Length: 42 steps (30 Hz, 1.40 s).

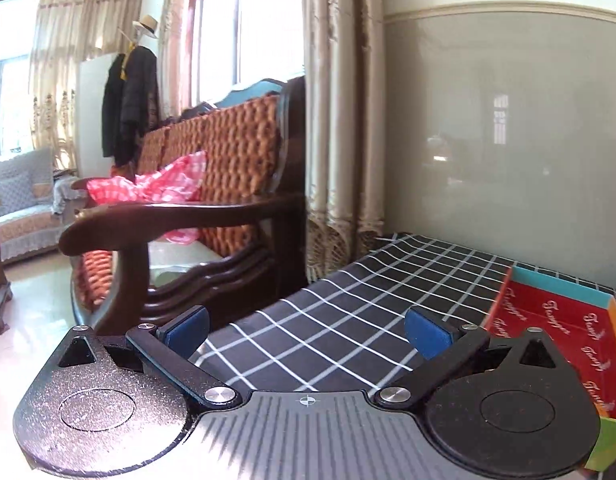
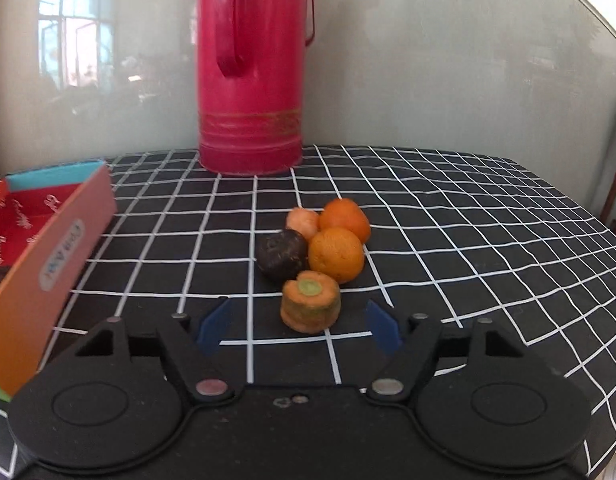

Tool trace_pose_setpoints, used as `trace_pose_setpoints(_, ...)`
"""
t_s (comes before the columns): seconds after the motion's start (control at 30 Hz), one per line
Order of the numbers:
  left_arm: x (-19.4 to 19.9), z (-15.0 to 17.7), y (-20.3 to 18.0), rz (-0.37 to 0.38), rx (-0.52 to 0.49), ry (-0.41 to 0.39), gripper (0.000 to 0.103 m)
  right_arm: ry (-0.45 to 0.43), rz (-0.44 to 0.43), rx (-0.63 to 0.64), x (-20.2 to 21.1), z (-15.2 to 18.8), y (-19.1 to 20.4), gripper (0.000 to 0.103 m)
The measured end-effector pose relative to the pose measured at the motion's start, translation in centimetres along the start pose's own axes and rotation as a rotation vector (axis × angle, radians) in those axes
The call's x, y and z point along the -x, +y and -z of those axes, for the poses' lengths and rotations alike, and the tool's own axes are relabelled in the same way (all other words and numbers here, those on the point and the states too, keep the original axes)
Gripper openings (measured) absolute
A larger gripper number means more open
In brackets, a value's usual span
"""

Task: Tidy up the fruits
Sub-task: 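Grasp a cut carrot piece with the right gripper, then carry the carrot piece over the red box and open the right gripper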

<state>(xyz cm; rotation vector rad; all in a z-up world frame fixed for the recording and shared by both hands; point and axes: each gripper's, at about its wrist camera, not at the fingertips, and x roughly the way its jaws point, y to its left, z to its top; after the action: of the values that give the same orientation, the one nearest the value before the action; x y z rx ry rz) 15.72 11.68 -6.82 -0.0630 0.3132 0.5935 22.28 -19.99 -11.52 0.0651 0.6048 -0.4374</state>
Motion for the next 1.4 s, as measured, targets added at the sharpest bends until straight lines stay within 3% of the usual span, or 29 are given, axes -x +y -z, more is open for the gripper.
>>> trace_pose_setpoints(0.2,-1.2,0.3,2.2,-0.041,0.017,0.030,0.103,0.040,0.012,-0.008,-1.3,-0.2,0.1,0.057)
trace_pose_setpoints(0.3,-1.5,0.4,3.0,-0.056,0.034,0.035,0.103,0.025,0.000,0.008,-1.3,-0.3,0.6,0.028)
trace_pose_setpoints(0.43,-1.8,0.4,3.5,-0.069,0.040,0.037,0.103,0.015,-0.042,0.015,-1.1,-0.1,1.3,0.027)
trace_pose_setpoints(0.57,-1.7,0.5,3.5,-0.069,0.038,0.040,0.103,-0.072,-0.109,0.049,0.9,-0.2,2.2,0.027)
trace_pose_setpoints(0.8,-1.9,0.8,3.4,-0.071,0.021,0.040,0.103,-0.202,-0.426,0.068,5.1,-0.3,4.1,0.028)
trace_pose_setpoints(0.97,-1.8,0.8,3.6,-0.082,0.007,0.033,0.103,-0.246,-0.581,0.159,7.1,0.0,6.5,0.028)
trace_pose_setpoints(1.27,-1.7,0.9,3.9,-0.093,-0.005,0.032,0.103,-0.243,-0.619,0.292,8.5,1.0,10.9,0.030)
trace_pose_setpoints(1.4,-1.7,0.8,3.6,-0.088,-0.006,0.032,0.103,-0.273,-0.603,0.290,8.9,1.1,10.6,0.041)
